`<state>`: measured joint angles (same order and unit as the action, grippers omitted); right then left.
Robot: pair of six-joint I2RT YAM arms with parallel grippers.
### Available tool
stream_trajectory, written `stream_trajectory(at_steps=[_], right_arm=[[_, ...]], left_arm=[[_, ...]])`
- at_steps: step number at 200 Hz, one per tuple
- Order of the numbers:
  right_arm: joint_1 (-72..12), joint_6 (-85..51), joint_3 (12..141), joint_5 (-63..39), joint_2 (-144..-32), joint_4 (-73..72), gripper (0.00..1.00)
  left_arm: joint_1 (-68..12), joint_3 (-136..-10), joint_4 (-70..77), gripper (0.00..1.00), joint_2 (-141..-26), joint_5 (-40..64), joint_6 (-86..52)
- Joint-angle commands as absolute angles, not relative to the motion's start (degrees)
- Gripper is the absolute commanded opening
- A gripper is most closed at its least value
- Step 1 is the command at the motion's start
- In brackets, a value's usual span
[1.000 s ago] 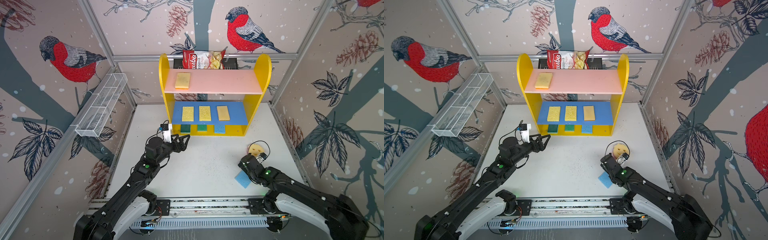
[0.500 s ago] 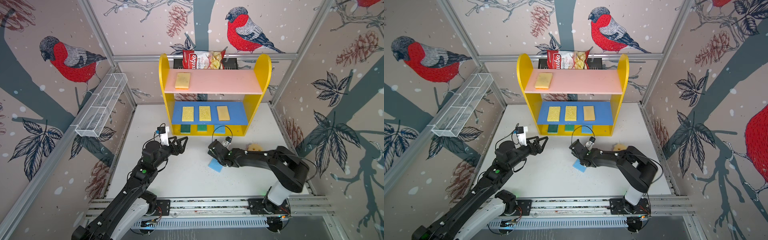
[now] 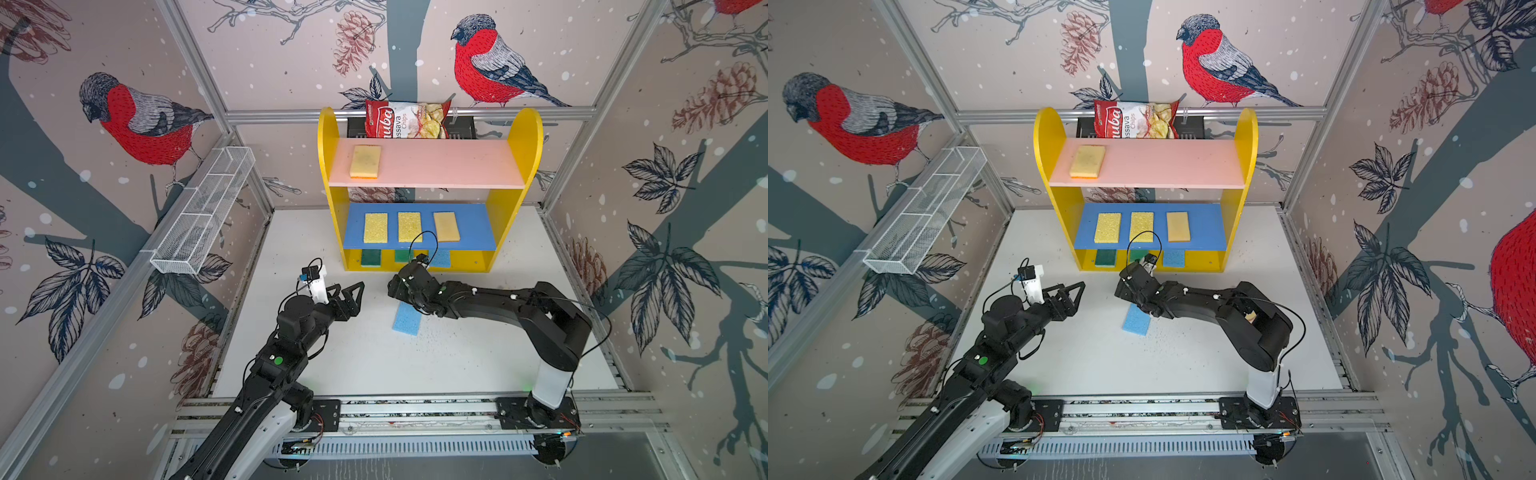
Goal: Arrange cleaning sponges on a shelf
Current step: Move the cleaning sponge to the center of the table, then pick up the cleaning sponge at the center of the table.
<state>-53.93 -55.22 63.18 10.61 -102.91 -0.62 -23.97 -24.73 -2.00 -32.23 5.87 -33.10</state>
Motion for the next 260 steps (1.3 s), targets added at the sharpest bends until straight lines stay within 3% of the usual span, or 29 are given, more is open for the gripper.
stream_trajectory(at_steps=[1,67,101,146,178,199,233,260], right_arm=[[-53.5,-49.41,61.77,13.21,-99.09,2.11,0.79],[-52.38,-55.4,43.09,16.7,-81.73,4.13,0.74],[-51.98,-58.62,35.68,14.74,-78.0,3.76,0.71],[-52.37,-58.1,36.0,8.01,-82.73,-4.77,0.57],[-53.29,-55.77,40.89,6.49,-88.46,-3.81,0.45],[-53.36,-56.1,41.44,3.93,-91.14,-6.04,0.43],[-53.85,-58.14,42.09,0.87,-95.1,-8.2,0.4],[-54.04,-58.37,43.3,-0.71,-97.79,-9.44,0.29]], left_arm=[[-23.99,-24.04,-2.22,0.88,-32.55,5.34,-34.0],[-24.83,-16.07,13.23,0.86,-41.52,12.29,-38.84],[-30.56,-14.6,18.56,0.84,-47.93,9.59,-38.54],[-35.77,-14.46,26.82,0.81,-58.0,9.14,-40.5],[-37.22,-15.27,30.8,0.66,-63.78,9.03,-40.66],[-37.33,-15.42,33.09,0.56,-67.39,10.34,-40.67],[-37.53,-15.47,35.95,0.54,-72.17,11.67,-41.12],[-38.07,-15.44,38.41,0.54,-75.26,12.46,-41.6]])
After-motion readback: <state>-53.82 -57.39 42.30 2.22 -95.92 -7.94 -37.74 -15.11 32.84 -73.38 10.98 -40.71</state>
